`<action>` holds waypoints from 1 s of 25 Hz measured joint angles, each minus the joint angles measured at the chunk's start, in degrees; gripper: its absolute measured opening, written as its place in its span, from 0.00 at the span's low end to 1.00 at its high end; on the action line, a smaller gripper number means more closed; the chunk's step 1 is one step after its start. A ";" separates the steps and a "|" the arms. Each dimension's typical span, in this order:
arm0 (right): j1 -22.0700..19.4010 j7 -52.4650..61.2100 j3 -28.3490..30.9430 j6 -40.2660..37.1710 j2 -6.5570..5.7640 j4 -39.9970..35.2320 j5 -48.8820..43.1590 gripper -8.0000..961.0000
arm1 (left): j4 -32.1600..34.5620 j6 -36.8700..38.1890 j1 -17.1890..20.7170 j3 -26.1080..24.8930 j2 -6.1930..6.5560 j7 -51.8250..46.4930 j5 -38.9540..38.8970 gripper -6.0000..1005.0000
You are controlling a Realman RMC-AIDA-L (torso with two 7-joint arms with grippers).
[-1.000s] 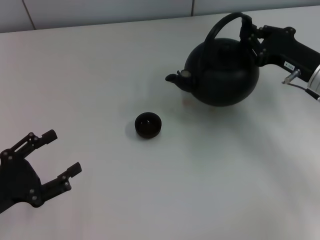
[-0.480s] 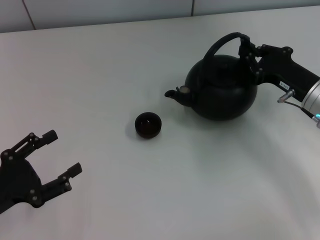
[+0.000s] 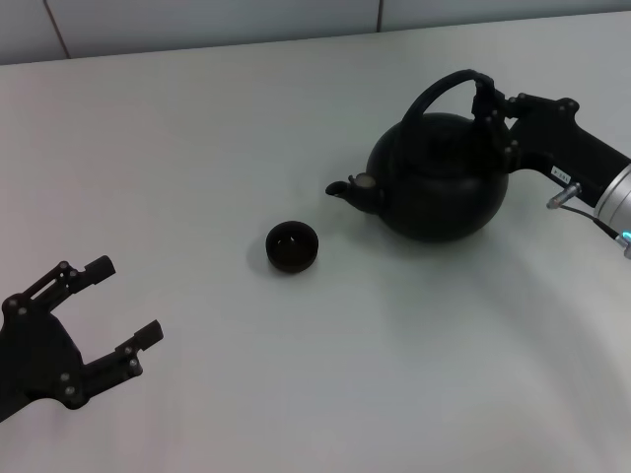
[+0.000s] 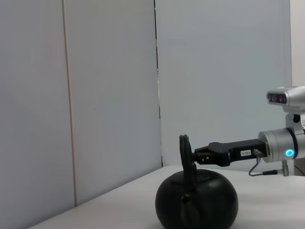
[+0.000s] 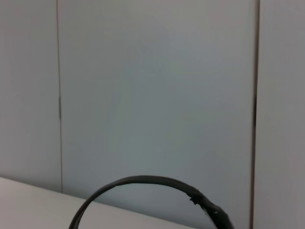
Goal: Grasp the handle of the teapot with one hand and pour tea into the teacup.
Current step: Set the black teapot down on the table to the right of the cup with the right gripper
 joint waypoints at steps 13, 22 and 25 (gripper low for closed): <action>-0.38 -1.22 1.61 -0.39 0.12 1.10 0.01 0.16 | 0.00 0.02 0.07 -0.19 -0.01 0.02 0.00 0.83; -1.70 -1.28 2.94 -2.38 0.09 1.09 0.64 0.44 | 0.00 0.35 0.06 -0.35 -0.01 0.01 0.00 0.83; -2.54 -1.33 2.92 -3.49 0.09 1.09 0.67 0.51 | 0.00 0.36 0.02 -0.21 -0.01 0.01 0.00 0.83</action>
